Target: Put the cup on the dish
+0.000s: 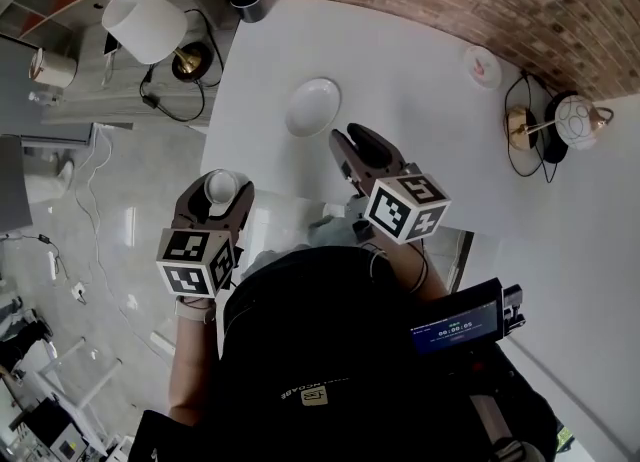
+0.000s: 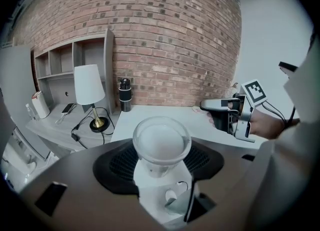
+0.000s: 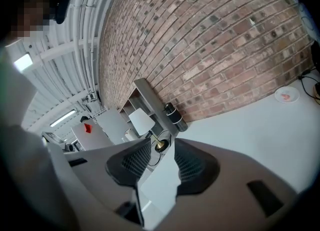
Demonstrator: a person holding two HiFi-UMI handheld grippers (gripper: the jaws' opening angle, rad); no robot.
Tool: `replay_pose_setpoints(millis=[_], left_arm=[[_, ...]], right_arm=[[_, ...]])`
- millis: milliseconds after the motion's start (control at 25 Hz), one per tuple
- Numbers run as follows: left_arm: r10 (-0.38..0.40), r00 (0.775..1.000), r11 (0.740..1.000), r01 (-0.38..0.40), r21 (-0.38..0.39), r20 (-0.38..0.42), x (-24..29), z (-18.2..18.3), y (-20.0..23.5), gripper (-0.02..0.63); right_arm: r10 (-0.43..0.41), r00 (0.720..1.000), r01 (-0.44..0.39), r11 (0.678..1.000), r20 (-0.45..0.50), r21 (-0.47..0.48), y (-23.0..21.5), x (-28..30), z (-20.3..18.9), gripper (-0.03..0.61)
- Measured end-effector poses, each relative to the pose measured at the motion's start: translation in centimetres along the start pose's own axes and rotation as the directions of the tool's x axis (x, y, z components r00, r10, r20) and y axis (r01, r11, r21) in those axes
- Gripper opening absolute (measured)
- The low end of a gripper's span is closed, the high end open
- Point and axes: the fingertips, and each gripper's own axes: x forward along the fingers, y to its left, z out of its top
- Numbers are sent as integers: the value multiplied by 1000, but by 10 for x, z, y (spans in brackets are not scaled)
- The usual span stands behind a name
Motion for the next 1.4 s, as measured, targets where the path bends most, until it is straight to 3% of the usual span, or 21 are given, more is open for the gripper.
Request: replay_pose_setpoints(millis=[400, 800, 1120, 1400], left_arm=[[23, 1000, 1000, -23, 6, -6, 36, 35, -32, 270], [6, 1000, 999, -6, 43, -8, 52, 47, -40, 270], [-64, 997, 993, 68, 95, -38, 79, 51, -37, 270], [-163, 985, 967, 171, 187, -55, 112, 68, -38, 270]], right_arm=[[7, 1000, -7, 1000, -8, 25, -56, -5, 24, 147], [-20, 1000, 20, 999, -2, 38, -72, -14, 29, 147], [-91, 996, 90, 994, 23, 63, -79, -20, 29, 147], [-180, 981, 173, 981, 75, 92, -83, -21, 38, 147]])
